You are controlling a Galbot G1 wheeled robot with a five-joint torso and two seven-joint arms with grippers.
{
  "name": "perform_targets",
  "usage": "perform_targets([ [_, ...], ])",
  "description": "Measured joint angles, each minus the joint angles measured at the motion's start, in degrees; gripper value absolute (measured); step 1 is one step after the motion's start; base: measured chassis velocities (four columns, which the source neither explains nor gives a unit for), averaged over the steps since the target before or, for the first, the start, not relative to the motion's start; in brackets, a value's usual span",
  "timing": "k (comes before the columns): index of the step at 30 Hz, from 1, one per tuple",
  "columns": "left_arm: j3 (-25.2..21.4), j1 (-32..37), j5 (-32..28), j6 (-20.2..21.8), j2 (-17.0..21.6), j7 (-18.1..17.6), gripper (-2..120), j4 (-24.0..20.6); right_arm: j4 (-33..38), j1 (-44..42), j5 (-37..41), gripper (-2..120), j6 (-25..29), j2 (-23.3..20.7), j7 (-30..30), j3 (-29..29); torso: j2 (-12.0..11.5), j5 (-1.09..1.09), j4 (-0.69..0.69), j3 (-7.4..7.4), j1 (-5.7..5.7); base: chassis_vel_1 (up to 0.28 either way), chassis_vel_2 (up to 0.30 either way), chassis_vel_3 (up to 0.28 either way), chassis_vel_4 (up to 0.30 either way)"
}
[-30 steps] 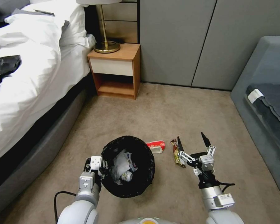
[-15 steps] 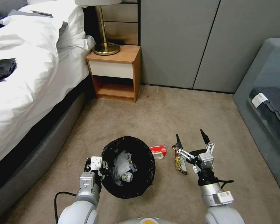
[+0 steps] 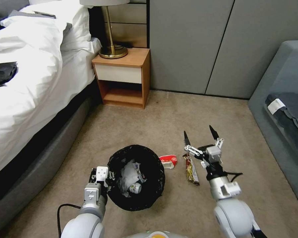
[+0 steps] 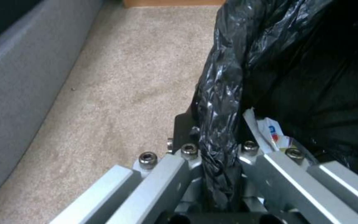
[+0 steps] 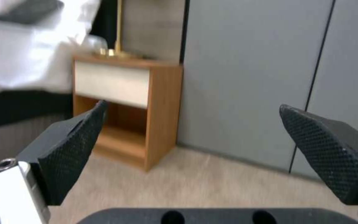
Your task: Pick up the trash bin, then pick up the garbage from the floor and place it into the trash bin.
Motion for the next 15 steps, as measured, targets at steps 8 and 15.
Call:
perform_targets([
  [8, -0.1, 0.1, 0.0, 0.1, -0.1, 0.0, 0, 0.0, -3.7, 1.9, 3.7, 100, -12.1, -0.6, 0.5, -2.4, 0.0, 0.00, -0.01, 0.00, 0.00, 0.000, 0.000, 0.000, 0.000],
  [15, -0.2, 0.3, 0.0, 0.2, -0.1, 0.0, 0, -0.4, -7.5, 2.6, 6.2, 100, -23.2, -0.5, -1.4, -2.8, 0.0, 0.00, -0.01, 0.00, 0.00, 0.000, 0.000, 0.000, 0.000],
])
